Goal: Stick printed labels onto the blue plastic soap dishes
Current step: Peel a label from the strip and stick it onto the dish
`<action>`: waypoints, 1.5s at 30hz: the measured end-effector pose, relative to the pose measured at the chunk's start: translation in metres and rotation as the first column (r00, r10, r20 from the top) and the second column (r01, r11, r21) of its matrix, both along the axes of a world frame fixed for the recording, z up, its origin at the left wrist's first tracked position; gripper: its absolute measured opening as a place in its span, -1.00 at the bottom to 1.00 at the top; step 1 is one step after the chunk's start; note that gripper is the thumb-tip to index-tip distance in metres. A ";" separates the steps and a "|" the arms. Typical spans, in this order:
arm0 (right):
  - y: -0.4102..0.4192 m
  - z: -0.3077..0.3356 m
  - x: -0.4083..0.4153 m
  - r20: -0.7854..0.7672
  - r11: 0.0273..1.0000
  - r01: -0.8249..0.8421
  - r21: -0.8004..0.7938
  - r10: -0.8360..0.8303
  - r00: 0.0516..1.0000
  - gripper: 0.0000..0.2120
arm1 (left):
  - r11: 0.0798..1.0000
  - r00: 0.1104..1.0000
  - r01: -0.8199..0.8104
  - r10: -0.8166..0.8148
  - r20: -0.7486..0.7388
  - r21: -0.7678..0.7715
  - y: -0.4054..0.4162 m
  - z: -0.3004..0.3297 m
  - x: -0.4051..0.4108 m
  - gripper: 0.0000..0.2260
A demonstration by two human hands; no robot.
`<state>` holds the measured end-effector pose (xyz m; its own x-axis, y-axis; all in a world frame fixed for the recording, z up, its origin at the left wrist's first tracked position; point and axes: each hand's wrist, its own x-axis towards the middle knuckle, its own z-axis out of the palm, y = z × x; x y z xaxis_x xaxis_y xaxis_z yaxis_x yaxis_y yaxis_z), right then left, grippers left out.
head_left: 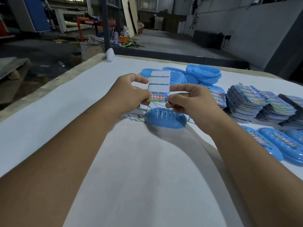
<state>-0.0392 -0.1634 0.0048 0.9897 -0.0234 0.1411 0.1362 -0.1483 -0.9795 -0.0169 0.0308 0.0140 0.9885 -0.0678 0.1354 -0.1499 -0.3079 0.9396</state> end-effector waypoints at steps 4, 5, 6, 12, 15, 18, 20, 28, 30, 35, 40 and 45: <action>0.000 0.002 -0.002 -0.002 1.000 -0.027 0.009 0.027 1.000 -0.83 | 1.000 1.000 -0.004 0.004 0.007 0.022 0.000 0.000 0.000 -0.77; 0.000 0.002 -0.003 -0.004 0.999 -0.037 0.011 0.037 0.999 -0.83 | 1.000 1.000 -0.003 0.003 0.011 0.031 0.000 0.000 0.000 -0.78; 0.000 0.002 -0.003 -0.003 0.999 -0.047 0.013 0.047 0.999 -0.83 | 0.999 1.000 -0.003 0.002 0.018 0.040 0.000 0.000 0.000 -0.78; 0.000 0.002 -0.004 0.010 0.999 -0.054 -0.006 0.054 0.998 -0.82 | 0.995 0.998 -0.004 -0.002 0.063 0.100 0.000 -0.003 0.003 -0.87; 0.000 0.001 -0.002 0.019 0.998 -0.049 -0.034 0.050 0.999 -0.81 | 0.992 0.996 -0.018 0.007 0.087 0.124 -0.002 -0.004 0.003 -0.91; 0.000 -0.001 -0.001 0.041 0.997 -0.037 -0.067 0.039 0.998 -0.79 | 0.979 0.984 -0.053 0.017 0.177 0.196 -0.005 -0.007 0.000 -0.93; 0.000 -0.002 0.000 0.045 0.995 -0.028 -0.096 0.033 0.998 -0.75 | 0.966 0.973 -0.071 0.012 0.229 0.250 -0.009 -0.010 -0.001 -0.92; 0.000 -0.004 0.003 0.077 0.983 0.034 -0.178 -0.021 0.997 -0.66 | 0.972 0.985 -0.021 -0.020 0.174 0.234 -0.015 -0.009 -0.005 -0.76; 0.002 -0.004 0.002 0.075 0.981 0.038 -0.190 -0.024 0.997 -0.64 | 0.967 0.985 -0.028 -0.016 0.171 0.253 -0.016 -0.009 -0.004 -0.78; 0.002 -0.005 0.002 0.066 0.978 0.075 -0.196 -0.064 0.996 -0.67 | 0.970 0.984 -0.050 0.008 0.177 0.236 -0.014 -0.009 -0.001 -0.87; -0.001 -0.006 0.005 0.006 0.961 0.148 -0.232 -0.150 0.989 -0.66 | 0.971 0.986 -0.072 0.035 0.164 0.228 -0.008 -0.009 0.003 -0.83; -0.003 -0.007 0.006 -0.025 0.952 0.209 -0.222 -0.220 0.975 -0.68 | 0.960 0.986 -0.109 0.072 0.150 0.259 0.001 -0.006 0.007 -0.82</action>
